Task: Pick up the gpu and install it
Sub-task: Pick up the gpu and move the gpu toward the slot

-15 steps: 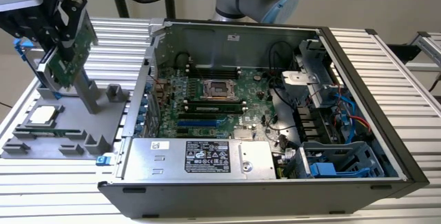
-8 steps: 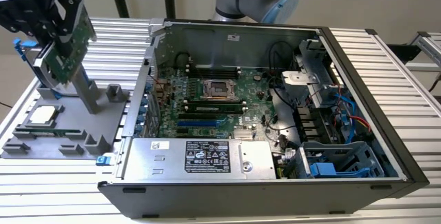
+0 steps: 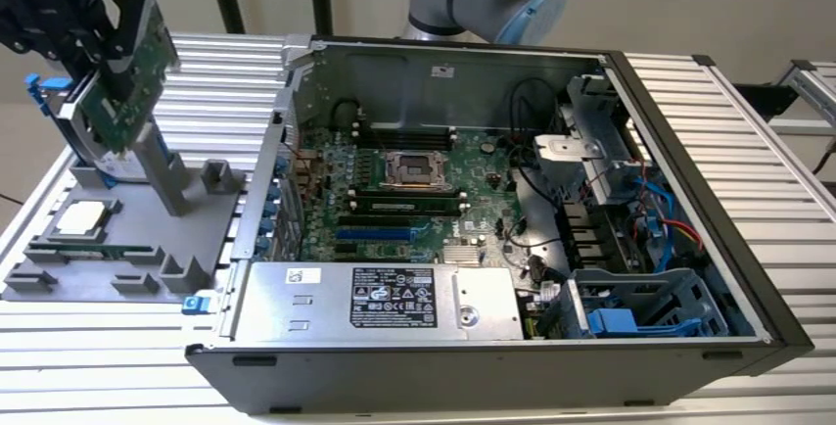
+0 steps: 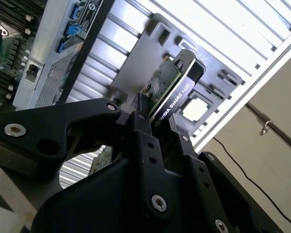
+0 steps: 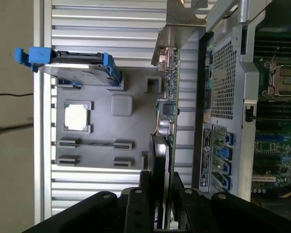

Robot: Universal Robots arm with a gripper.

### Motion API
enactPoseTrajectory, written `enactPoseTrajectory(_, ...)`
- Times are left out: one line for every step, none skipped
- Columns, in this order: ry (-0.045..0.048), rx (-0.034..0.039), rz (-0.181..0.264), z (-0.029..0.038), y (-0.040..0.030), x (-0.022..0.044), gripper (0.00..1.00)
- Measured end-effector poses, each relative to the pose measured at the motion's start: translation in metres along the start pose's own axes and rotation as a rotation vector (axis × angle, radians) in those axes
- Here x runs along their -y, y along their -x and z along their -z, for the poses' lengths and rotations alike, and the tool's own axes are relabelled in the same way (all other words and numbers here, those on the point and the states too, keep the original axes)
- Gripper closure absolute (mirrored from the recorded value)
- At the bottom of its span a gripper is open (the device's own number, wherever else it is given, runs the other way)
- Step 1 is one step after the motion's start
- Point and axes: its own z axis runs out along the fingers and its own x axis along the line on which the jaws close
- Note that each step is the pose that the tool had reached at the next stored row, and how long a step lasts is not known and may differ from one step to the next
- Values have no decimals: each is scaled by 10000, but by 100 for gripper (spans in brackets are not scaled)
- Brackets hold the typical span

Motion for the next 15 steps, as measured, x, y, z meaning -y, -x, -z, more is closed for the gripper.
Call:
enactPoseTrajectory(1, 0, 2, 5, 0, 0, 100)
enactPoseTrajectory(-3, 0, 2, 4, 0, 0, 100)
enactPoseTrajectory(-4, 1, 2, 4, 0, 0, 100)
enactPoseTrajectory(-5, 1, 2, 4, 0, 0, 100)
enactPoseTrajectory(-5, 1, 2, 4, 0, 0, 100)
enactPoseTrajectory(-5, 0, 3, 5, 1, 0, 100)
enactPoseTrajectory(-6, -1, 2, 6, 4, 0, 100)
enactPoseTrajectory(-6, -1, 3, 5, 9, 0, 100)
enactPoseTrajectory(-6, -1, 3, 5, 14, 0, 100)
enactPoseTrajectory(-5, 0, 3, 5, 20, 0, 100)
enactPoseTrajectory(-5, 0, 3, 4, 27, 0, 100)
enactPoseTrajectory(-5, 0, 3, 4, 36, 0, 100)
enactPoseTrajectory(-5, 0, 4, 4, 45, 1, 100)
enactPoseTrajectory(-5, 1, 4, 3, 55, 1, 100)
enactPoseTrajectory(-5, 0, 5, 4, 68, 1, 100)
